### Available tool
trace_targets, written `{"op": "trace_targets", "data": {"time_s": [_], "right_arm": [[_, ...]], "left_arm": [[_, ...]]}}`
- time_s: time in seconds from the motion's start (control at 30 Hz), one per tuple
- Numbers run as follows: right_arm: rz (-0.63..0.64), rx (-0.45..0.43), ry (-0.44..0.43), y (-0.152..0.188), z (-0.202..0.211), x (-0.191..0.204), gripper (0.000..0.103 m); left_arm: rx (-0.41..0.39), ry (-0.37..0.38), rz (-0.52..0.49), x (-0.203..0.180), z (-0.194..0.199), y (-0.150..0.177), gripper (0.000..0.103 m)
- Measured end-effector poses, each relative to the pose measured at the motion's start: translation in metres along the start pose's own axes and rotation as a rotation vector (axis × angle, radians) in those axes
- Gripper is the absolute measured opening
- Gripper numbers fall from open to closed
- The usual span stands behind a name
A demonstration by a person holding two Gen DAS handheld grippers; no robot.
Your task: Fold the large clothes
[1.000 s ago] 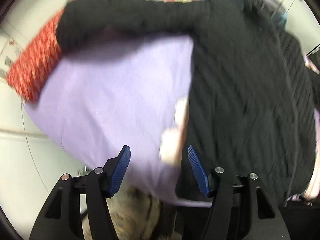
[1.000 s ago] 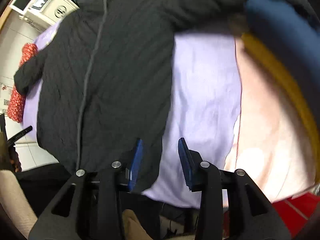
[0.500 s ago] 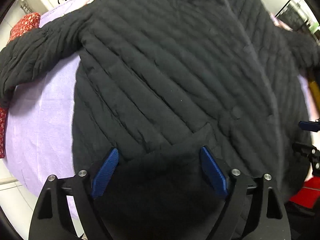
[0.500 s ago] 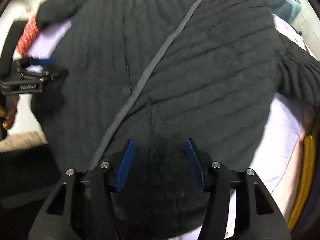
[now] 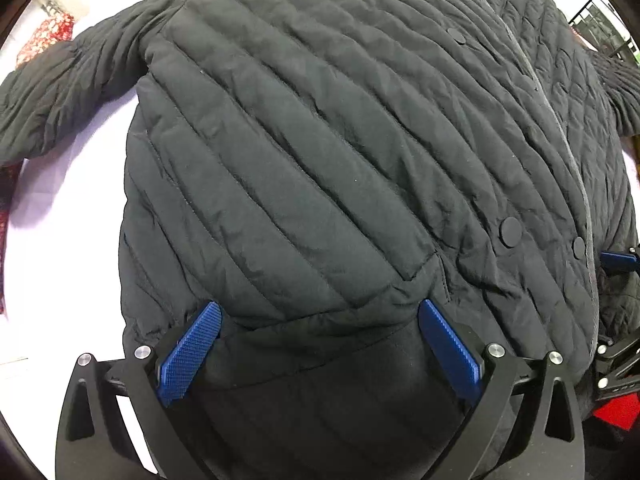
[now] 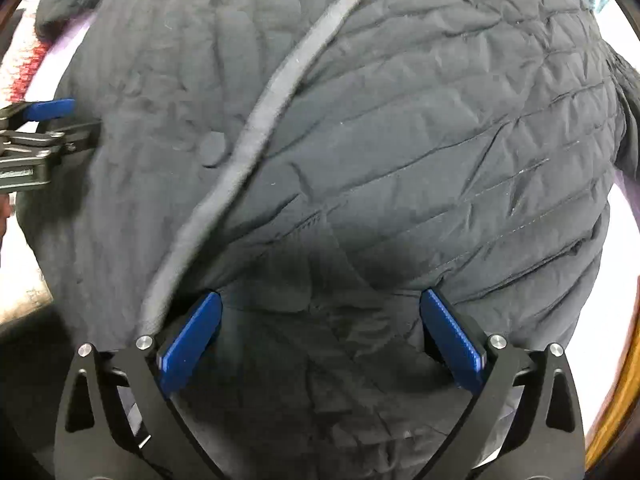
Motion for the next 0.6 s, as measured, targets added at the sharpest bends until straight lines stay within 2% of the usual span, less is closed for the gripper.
{"op": "trace_targets", "data": {"time_s": [0.07,0.17,0.23,0.3,0.37,0.43,0.5,0.6], "right_arm": [[-0.009,0.010,0.026,-0.003,0.000,0.003,0.099],[-0.009,0.005,0.017,-0.008,-0.004,0.016,0.099],[-0.008,-0.007,0.017,-0.007,-0.004,0.013,0.099],[-0.007,-0.028,0.016,0.012,-0.009,0.011,0.099],[-0.006,-0.030,0.003,0.015,-0.010,0.011,0.099],[-0.011,-0.024,-0.024,0.036,0.011,0.002,0.098],[-0.038,-0.065,-0.051,0.037,0.029,-0.009,0.098],[-0.105,-0.211,0.001,0.037,0.073,-0.042,0.098]], "left_arm": [[-0.004,-0.012,0.001,-0.002,-0.001,0.000,0.098],[-0.012,-0.016,0.002,-0.003,-0.001,-0.002,0.098],[-0.018,-0.020,0.004,-0.010,0.006,0.014,0.098],[-0.014,-0.031,0.007,-0.011,0.007,0.014,0.098],[-0.004,-0.040,0.010,-0.015,0.010,0.020,0.098],[0.003,-0.046,0.012,-0.020,0.014,0.022,0.098],[0.002,-0.050,0.013,-0.021,0.017,0.021,0.098],[-0.007,-0.059,0.017,-0.019,0.023,0.023,0.098]]}}
Point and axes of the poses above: each gripper's, at about its wrist camera, not at the fingertips, and z roughly against the way its jaws point, x to its left, y to its underside, the point moved 6 cm from there along -z, roughly the way its jaws point, and after that the axes turned 4 degrees about x, right-handed, at the moved point
